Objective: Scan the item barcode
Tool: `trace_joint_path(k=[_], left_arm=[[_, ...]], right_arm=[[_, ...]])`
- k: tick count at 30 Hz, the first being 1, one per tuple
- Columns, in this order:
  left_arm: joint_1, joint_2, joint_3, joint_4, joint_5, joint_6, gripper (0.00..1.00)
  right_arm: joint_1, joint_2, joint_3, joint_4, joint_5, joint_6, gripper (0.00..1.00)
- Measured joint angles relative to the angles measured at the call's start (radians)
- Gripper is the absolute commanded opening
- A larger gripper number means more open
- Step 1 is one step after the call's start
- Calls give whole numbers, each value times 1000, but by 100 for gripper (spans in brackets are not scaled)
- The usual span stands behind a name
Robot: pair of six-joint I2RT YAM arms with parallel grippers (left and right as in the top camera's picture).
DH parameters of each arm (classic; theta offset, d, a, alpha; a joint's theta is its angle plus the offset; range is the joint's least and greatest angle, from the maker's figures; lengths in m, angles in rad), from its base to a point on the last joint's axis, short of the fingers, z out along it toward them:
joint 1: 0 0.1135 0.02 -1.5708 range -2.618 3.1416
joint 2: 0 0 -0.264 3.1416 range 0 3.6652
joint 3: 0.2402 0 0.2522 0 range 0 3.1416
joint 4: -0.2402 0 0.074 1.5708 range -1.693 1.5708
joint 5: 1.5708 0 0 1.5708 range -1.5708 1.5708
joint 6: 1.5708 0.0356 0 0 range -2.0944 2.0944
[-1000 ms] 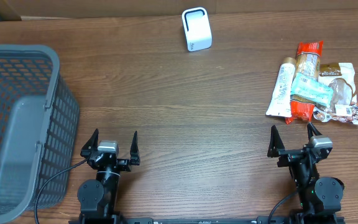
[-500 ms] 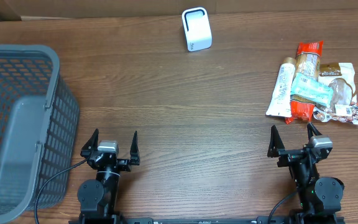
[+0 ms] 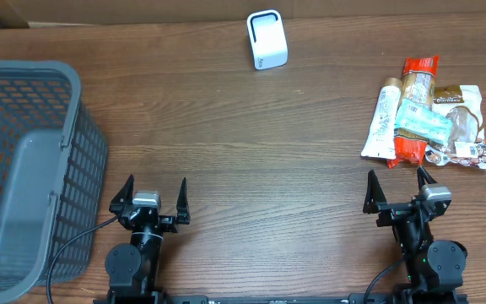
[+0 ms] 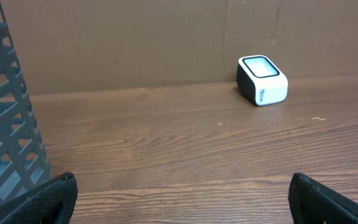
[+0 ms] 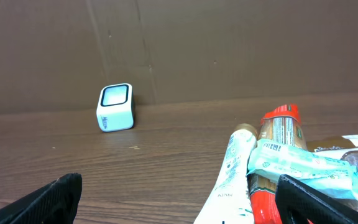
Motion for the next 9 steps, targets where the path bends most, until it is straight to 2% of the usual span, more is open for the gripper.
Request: trace_joint_path(k=[9], left_arm=[[0, 0, 0, 0, 0, 0, 100]], right_arm=[[0, 0, 0, 0, 0, 0, 100]])
